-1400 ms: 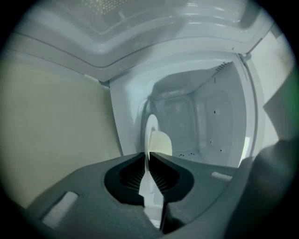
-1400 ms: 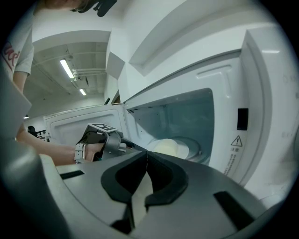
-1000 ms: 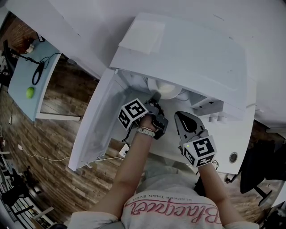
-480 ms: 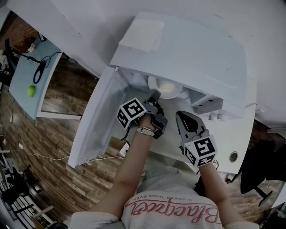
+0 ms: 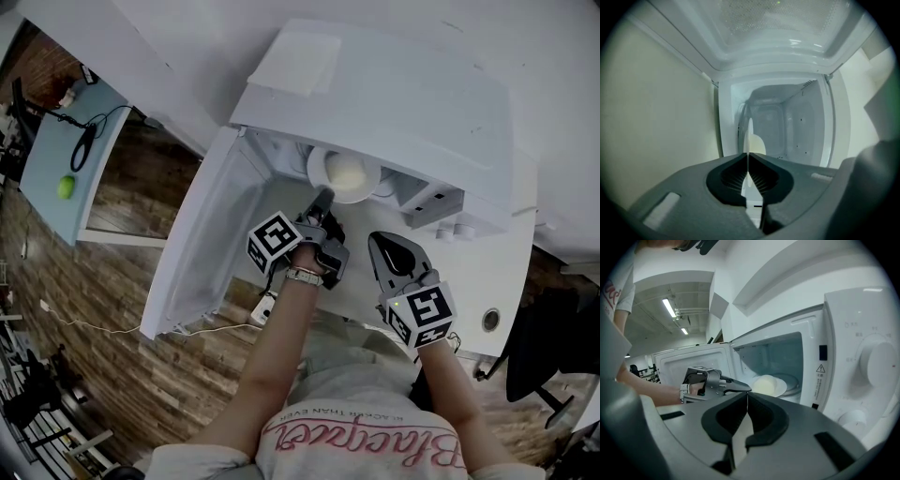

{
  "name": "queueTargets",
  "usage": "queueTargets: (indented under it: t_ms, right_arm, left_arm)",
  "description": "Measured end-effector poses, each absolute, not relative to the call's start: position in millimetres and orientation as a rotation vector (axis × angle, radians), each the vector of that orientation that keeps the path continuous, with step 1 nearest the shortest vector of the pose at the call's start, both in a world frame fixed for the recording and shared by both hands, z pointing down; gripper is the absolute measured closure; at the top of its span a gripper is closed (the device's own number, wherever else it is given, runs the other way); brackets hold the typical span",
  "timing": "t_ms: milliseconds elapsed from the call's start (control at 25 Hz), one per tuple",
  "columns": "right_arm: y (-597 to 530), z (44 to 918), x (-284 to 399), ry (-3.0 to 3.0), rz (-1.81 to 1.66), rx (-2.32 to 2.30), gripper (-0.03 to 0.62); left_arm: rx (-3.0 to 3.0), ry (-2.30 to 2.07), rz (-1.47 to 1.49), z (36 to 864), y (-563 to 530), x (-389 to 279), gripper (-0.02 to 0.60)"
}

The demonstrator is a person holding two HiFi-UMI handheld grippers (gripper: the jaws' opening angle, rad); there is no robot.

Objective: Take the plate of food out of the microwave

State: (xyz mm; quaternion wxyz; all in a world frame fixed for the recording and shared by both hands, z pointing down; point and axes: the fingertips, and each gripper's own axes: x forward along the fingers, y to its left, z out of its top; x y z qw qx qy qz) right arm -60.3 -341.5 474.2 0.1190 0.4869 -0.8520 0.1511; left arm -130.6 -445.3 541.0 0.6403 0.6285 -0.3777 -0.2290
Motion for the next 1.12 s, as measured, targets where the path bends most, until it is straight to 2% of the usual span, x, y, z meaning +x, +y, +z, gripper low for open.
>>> queueTargets:
  t_ms: [1120]
  right_arm:
    - [-285, 456, -62, -2.562, 0.367, 1.373, 0.583]
  left_arm:
    - [1.475, -0.875, -0.602, 524, -375, -140, 0.565]
